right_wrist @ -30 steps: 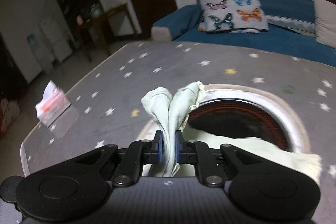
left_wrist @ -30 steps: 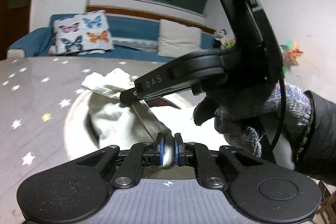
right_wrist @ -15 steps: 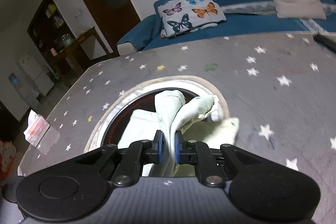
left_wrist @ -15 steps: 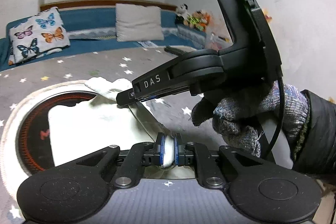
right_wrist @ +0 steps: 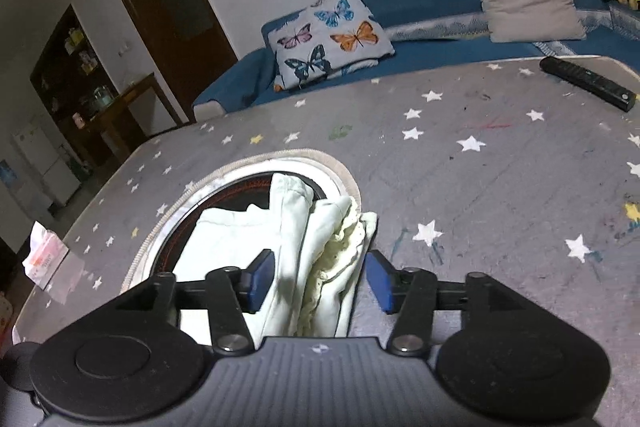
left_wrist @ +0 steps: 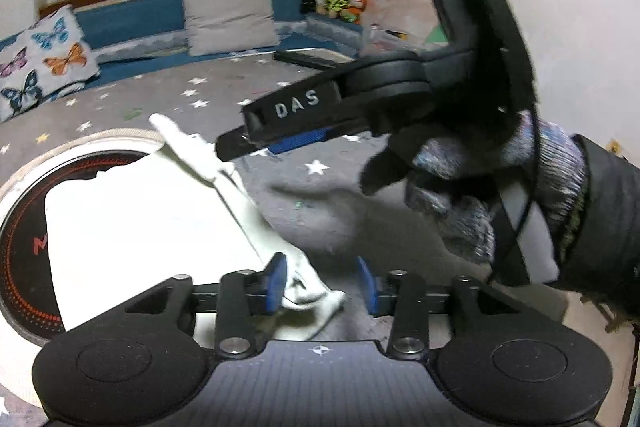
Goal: Fold clothes
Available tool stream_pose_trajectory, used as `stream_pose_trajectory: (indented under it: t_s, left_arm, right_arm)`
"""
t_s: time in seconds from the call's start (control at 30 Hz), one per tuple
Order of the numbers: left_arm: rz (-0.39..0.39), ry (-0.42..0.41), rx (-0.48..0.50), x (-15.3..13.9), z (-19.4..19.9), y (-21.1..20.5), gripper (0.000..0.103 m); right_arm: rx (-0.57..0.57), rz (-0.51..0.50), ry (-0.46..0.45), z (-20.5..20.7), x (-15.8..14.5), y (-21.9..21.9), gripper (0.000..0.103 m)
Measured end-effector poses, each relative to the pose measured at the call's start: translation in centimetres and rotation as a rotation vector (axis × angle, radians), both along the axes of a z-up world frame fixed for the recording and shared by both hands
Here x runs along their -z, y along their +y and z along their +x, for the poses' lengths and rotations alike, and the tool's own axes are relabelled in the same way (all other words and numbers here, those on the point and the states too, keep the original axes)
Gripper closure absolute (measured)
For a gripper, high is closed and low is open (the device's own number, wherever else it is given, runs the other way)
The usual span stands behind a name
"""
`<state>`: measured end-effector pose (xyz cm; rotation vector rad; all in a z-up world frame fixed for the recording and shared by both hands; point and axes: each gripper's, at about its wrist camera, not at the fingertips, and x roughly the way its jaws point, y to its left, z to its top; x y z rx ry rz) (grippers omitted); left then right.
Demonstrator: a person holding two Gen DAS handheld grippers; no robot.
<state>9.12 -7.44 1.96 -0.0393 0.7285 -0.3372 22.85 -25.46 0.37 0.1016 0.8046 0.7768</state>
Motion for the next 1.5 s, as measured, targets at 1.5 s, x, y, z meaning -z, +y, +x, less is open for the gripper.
stream_pose_trajectory:
  t_s: [1.5]
  left_arm:
    - [0.156,0.057,-0.318,2.8,-5.5,7.7,0.037]
  right_arm:
    - [0.116,-0.151,-0.165,-9.7,1.2,-7.3,0.020]
